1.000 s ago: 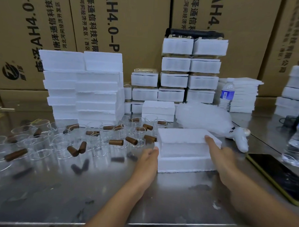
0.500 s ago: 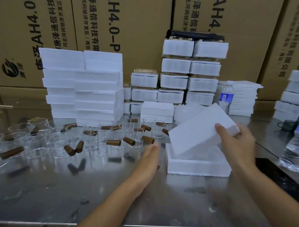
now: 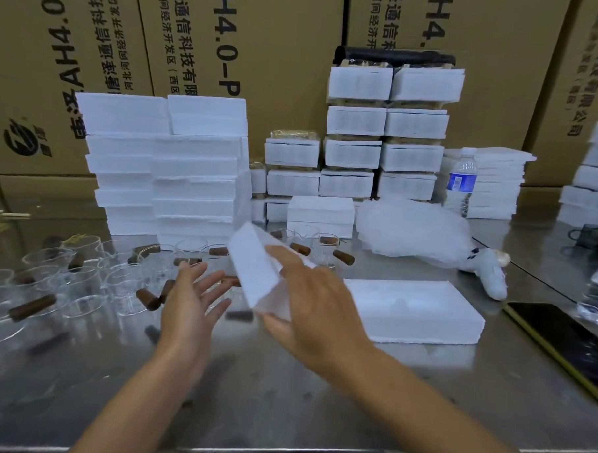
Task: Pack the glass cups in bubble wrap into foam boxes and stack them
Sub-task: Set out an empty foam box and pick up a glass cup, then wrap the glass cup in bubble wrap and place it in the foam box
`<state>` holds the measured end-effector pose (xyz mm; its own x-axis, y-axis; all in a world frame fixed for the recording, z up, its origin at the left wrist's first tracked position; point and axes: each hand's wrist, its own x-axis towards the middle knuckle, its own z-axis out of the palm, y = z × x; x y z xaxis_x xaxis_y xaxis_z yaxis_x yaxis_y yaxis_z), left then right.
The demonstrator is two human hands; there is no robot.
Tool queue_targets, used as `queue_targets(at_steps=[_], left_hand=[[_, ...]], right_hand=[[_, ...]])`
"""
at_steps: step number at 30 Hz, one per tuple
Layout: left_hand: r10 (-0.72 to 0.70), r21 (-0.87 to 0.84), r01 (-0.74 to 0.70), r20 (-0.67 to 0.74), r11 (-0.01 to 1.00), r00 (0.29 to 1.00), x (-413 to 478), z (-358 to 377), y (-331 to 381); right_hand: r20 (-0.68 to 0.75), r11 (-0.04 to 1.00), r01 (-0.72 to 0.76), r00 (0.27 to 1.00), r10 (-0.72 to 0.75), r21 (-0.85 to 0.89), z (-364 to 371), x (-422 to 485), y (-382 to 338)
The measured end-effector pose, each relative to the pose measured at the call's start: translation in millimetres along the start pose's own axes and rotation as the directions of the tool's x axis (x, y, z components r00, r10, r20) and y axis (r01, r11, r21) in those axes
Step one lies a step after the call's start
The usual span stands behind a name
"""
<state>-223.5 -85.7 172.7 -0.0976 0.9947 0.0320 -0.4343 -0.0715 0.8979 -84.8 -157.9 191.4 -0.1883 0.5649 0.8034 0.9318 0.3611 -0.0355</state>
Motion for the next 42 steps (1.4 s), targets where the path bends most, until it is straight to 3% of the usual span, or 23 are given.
queue_targets(at_steps=[4, 8, 12, 14, 16, 18, 22, 27, 32, 34, 37, 42], left_hand=[[0.029, 0.088, -0.03, 0.004, 0.996, 1.0, 3.9, -15.9, -0.7], [0.084, 0.276, -0.088, 0.029, 0.957, 0.996, 5.0, -17.8, -5.4], [0.031, 0.365, -0.052, 0.064, 0.929, 0.997, 8.2, -18.0, -8.9], [0.047, 0.409, -0.078, 0.086, 0.909, 0.995, 8.8, -18.9, -9.9], [0.08, 0.477, -0.131, 0.125, 0.869, 0.989, 7.8, -19.3, -11.7], [0.093, 0.577, -0.184, 0.183, 0.796, 0.979, 5.4, -19.6, -14.4], [0.082, 0.713, -0.252, 0.265, 0.654, 0.961, 5.4, -19.8, -19.8], [0.142, 0.764, -0.34, 0.316, 0.548, 0.938, 7.8, -20.2, -19.8], [0.182, 0.787, -0.386, 0.342, 0.48, 0.922, 12.1, -22.6, -20.1], [0.202, 0.777, -0.4, 0.346, 0.486, 0.916, 14.5, -21.0, -19.3], [0.271, 0.728, -0.435, 0.341, 0.529, 0.9, 17.7, -11.8, -15.2], [0.324, 0.567, -0.437, 0.294, 0.699, 0.899, 24.5, 18.7, -2.5]], right_hand=[[0.26, 0.998, 0.063, 0.964, -0.054, -0.025, 33.1, 3.3, -8.0], [0.402, 0.986, 0.126, 0.913, -0.073, -0.106, 61.7, 7.1, -11.7], [0.494, 0.999, 0.017, 0.869, -0.033, 0.037, 66.8, 9.3, -7.0], [0.471, 0.987, -0.061, 0.882, -0.018, 0.15, 58.2, 14.1, 1.7], [0.357, 0.979, -0.098, 0.934, 0.029, 0.176, 49.6, 21.4, 15.9], [0.288, 0.963, -0.218, 0.943, 0.167, 0.156, 44.6, 29.4, 35.4], [0.421, 0.877, -0.48, 0.799, 0.429, 0.017, 51.5, 44.7, 71.9], [0.553, 0.847, -0.469, 0.648, 0.523, -0.251, 70.5, 58.3, 89.9], [0.664, 0.831, -0.448, 0.516, 0.542, -0.331, 79.6, 63.2, 101.5], [0.664, 0.837, -0.447, 0.526, 0.531, -0.316, 81.3, 62.8, 104.6], [0.6, 0.846, -0.443, 0.603, 0.526, -0.296, 78.6, 61.8, 107.6], [0.429, 0.839, -0.528, 0.733, 0.527, -0.129, 54.4, 64.1, 113.0]])
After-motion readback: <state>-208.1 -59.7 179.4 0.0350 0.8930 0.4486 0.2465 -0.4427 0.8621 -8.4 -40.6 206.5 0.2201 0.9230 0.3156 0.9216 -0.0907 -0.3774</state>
